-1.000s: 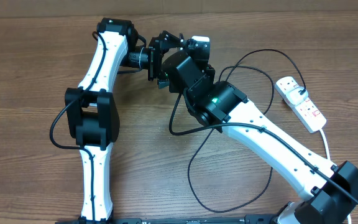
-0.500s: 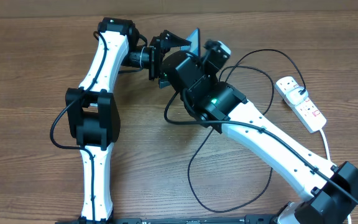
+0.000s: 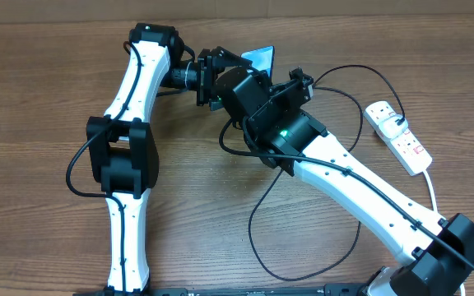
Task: Plug charger to phone and switch on socket
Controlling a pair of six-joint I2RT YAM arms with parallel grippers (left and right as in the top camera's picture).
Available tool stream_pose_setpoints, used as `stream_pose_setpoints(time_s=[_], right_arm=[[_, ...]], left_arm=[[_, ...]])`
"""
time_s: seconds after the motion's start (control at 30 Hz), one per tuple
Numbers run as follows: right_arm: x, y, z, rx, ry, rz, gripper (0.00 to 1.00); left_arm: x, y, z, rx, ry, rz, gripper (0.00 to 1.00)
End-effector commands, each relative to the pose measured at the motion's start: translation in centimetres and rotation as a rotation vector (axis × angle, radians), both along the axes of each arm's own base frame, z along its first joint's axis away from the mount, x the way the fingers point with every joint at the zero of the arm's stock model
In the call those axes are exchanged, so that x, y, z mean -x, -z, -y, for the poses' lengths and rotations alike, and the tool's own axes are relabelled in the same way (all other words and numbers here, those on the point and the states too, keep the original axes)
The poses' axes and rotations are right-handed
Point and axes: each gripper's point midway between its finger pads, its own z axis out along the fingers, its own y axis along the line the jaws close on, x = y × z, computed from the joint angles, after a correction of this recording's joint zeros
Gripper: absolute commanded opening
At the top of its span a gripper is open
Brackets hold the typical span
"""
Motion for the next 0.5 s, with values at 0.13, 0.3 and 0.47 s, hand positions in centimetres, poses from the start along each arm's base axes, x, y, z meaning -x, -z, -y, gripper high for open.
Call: stream_pose_setpoints(time_s=[0.13,0.3,0.47], right_arm=[[0.1,-2.8,0.1,-0.159,0.059,0.047,0.05],[0.5,-2.4,-0.9,-0.232,0.040,0.009,0.08],[0.5,-2.3,-0.9,-0.228,0.040,0.006,0.08]], left_arm=[[-0.3,-0.3,-0.1,0.006,-0.010,-0.078,0.55],[-0.3,-0.3,-0.1,0.002,-0.010,-0.103,0.42],[-0.3,-0.3,-0.2,0.002,-0.010,-0.103,0.34]])
